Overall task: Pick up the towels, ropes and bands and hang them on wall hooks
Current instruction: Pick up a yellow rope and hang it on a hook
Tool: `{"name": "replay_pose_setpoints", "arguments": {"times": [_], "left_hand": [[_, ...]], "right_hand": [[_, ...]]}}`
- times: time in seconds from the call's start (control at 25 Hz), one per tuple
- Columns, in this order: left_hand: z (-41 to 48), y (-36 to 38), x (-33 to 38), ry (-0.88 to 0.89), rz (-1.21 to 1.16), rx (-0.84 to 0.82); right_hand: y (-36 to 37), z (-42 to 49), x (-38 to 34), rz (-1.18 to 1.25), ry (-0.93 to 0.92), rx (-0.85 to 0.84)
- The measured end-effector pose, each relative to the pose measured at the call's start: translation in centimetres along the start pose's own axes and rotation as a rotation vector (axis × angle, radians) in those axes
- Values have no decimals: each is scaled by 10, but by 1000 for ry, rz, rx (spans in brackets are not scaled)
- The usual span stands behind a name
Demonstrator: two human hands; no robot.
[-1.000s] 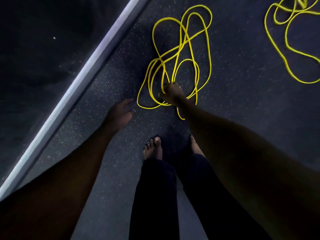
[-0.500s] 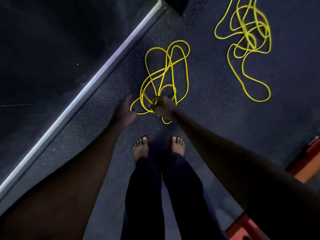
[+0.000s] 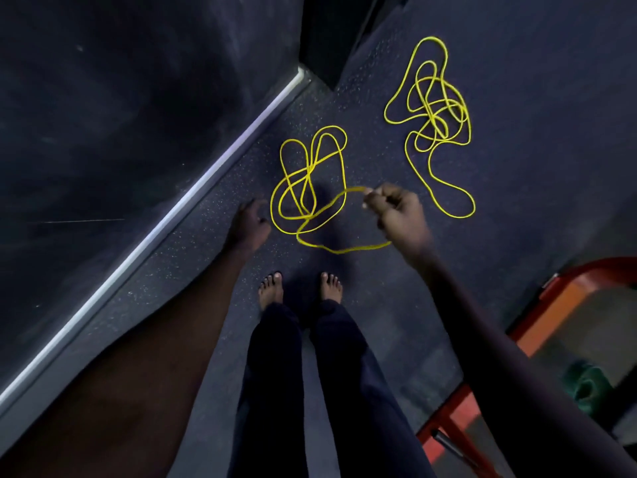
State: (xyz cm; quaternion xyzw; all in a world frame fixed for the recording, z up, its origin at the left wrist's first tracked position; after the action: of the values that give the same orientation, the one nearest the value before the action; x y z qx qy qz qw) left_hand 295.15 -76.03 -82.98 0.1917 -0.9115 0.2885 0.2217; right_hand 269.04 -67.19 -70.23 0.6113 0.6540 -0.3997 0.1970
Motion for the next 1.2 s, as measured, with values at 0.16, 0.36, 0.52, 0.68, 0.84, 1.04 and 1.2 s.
{"name": "replay_pose_setpoints", "arguments": {"times": [0.16,0.36,0.52,0.68,0.84,1.04,1.2], "left_hand": [[-40,0,28,-73,-22,-104],[-44,27,29,-85,2,-187],[-12,70,-3,-131,67,-197],[55,121,-45,-91,200,-195],[132,176,-86,-56,405,-195],[201,234,-152,-76,535,-236],[227,250,-168,-88,679,-118]], "right_hand": [[-69,-49,-50,134,-115,211],[-131,-83,-36,210,-250,835],[-155,-78,46,167,-166,1024],[-69,-17,143,-95,-53,671],[28,64,235,-217,-28,397],[71,124,309,-144,-24,400],[94,145,339,-154,9,344]]}}
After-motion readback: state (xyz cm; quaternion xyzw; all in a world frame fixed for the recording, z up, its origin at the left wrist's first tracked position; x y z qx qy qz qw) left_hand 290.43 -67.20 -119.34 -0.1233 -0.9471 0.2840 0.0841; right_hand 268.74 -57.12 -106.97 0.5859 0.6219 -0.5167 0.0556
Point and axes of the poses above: each hand's wrist, its own z-axis towards the middle knuckle, its own y-axis out of the palm, x = y × z, the point moved 6 cm from there along z, towards the middle knuckle, and after that the axes turned 12 degrees about -x, right-handed, at the moved point
